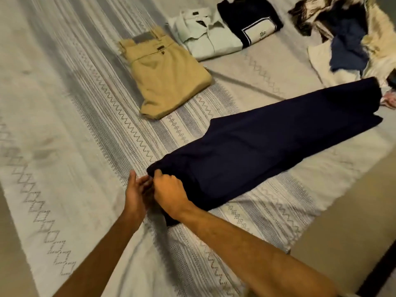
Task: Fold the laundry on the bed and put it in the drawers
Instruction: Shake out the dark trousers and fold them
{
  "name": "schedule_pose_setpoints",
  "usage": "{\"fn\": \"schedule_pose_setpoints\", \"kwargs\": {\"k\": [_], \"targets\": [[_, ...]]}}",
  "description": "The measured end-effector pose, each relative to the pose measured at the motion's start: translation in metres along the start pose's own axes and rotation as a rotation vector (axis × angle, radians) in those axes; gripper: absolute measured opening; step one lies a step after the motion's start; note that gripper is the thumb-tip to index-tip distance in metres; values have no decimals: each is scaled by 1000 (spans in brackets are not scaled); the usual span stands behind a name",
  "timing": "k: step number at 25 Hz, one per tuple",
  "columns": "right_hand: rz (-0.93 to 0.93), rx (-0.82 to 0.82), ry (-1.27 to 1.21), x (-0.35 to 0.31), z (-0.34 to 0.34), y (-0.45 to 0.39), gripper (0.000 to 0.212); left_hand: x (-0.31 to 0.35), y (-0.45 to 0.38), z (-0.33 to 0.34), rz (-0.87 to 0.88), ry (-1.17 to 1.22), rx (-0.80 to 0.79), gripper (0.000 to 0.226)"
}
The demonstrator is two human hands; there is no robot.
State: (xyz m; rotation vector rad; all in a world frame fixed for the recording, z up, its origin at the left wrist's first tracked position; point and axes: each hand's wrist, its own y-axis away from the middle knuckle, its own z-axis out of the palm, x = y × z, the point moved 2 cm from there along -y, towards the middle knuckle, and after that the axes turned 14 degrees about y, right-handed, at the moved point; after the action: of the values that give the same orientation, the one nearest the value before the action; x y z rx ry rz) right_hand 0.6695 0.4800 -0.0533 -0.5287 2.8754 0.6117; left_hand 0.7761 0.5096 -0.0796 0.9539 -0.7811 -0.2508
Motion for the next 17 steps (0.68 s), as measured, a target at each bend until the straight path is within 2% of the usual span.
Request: {"fn": "schedule_pose_setpoints", "kwargs": {"k": [3,5,6,8,10,14,17], "targets": [[2,-31,-83,21,-19,6,22,-22,2,2,-38,13,-80,78],[-23,25,-45,54,-27,17,31,-29,12,12,6,-120,-100,63],[-34,42,38,79,-28,24,38,-34,16,15,50,-233,-77,64],[-44,49,237,147,-32,40,51,-53,17,16,145,-510,51,81],[-52,36,407,227,-32,54,59,-79,23,19,202,-700,160,80],[-174,-34,586,355,-35,66,53,-100,31,24,370,-542,268,50],[-432,-21,668,401,-41,49,61,-101,33,26,519,-449,350,43]]}}
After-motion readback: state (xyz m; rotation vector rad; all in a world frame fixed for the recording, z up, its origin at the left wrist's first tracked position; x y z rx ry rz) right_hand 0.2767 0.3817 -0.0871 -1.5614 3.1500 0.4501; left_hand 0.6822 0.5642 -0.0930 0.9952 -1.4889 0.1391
